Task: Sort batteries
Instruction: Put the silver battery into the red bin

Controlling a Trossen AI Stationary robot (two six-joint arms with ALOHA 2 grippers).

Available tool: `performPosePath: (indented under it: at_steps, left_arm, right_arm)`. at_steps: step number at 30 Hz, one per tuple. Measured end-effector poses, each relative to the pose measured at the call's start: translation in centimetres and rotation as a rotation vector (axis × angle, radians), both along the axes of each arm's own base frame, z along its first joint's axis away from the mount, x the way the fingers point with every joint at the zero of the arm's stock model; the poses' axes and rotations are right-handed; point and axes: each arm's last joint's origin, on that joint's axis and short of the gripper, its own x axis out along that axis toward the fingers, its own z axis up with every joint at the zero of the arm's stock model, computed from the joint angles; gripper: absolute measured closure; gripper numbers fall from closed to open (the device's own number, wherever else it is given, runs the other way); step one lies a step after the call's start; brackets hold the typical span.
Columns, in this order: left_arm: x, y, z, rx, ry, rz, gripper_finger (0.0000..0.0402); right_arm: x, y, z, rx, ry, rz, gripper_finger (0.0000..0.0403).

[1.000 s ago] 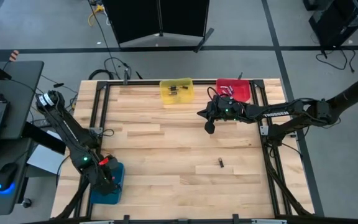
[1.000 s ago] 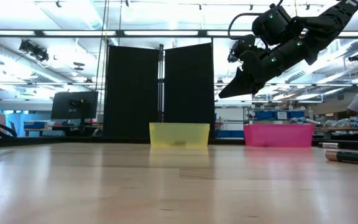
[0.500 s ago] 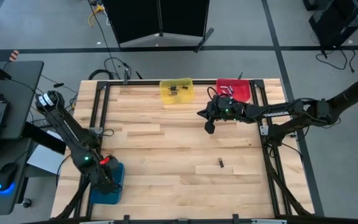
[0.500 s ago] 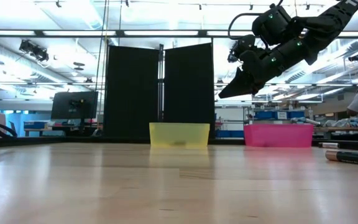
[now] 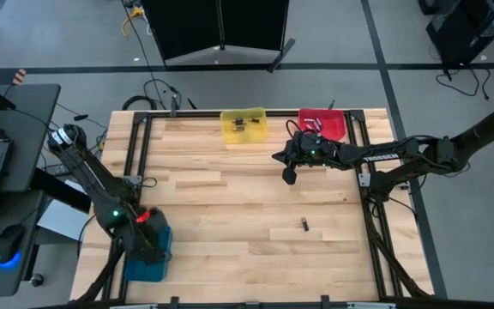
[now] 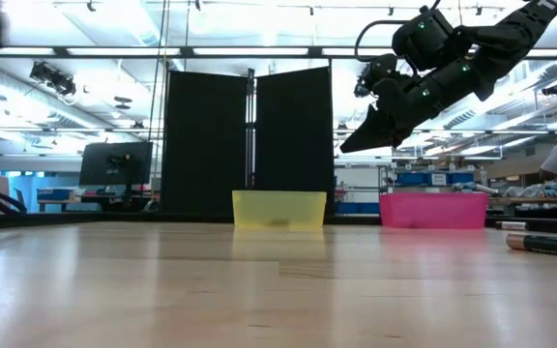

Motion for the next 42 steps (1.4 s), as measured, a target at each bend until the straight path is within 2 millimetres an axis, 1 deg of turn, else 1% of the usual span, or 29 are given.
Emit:
performPosePath:
  at_steps: [3,6,9,13,16,19,22,26,29,32,36,39,42]
  left_arm:
    - [1.2,1.7,0.5,0.125,-0.138,0.051,0.0396]
    - [2.8,3.4,0.6,0.223,-0.191,0.037,0.0397]
    - [4.8,5.0,1.0,0.31,-0.265,-0.029,0.0398]
    - [7.7,6.8,2.1,0.397,-0.425,-0.171,0.0399]
    - [9.3,8.3,2.8,0.434,-0.519,-0.274,0.04]
    - [10.6,9.8,3.0,0.462,-0.577,-0.35,0.04]
    - [11.7,11.3,2.2,0.457,-0.658,-0.409,0.04]
    - [12.2,13.3,-0.2,0.387,-0.71,-0.433,0.04]
    - [12.3,14.3,-1.2,0.372,-0.735,-0.421,0.04]
    - [12.2,14.9,-1.6,0.368,-0.757,-0.448,0.04]
    - [12.3,15.3,-1.4,0.398,-0.78,-0.477,0.0399]
    - [12.3,15.5,-1.4,0.42,-0.786,-0.497,0.0398]
    - [12.3,15.5,-1.4,0.426,-0.783,-0.506,0.0398]
  right_arm:
    - [-0.1,0.0,-0.1,0.004,0.015,0.0,0.039]
    - [-0.1,0.0,-0.1,0.023,0.075,0.0,0.0388]
    - [-0.1,0.0,0.1,0.055,0.164,-0.005,0.0386]
    - [-0.5,0.1,0.6,0.107,0.319,-0.058,0.0388]
    - [-1.4,0.2,0.8,0.146,0.487,-0.135,0.0388]
    - [-2.5,0.3,1.1,0.173,0.643,-0.2,0.0387]
    - [-3.8,0.2,1.1,0.209,0.769,-0.292,0.0389]
    - [-6.2,-0.2,0.7,0.262,0.958,-0.464,0.0392]
    - [-7.5,-0.7,0.8,0.26,1.058,-0.531,0.0392]
    - [-8.5,-1.5,0.8,0.291,1.12,-0.559,0.0392]
    - [-10.0,-3.1,0.8,0.349,1.166,-0.622,0.0392]
    - [-11.1,-4.1,0.2,0.38,1.19,-0.634,0.0393]
    - [-12.0,-5.2,-0.4,0.4,1.168,-0.648,0.0392]
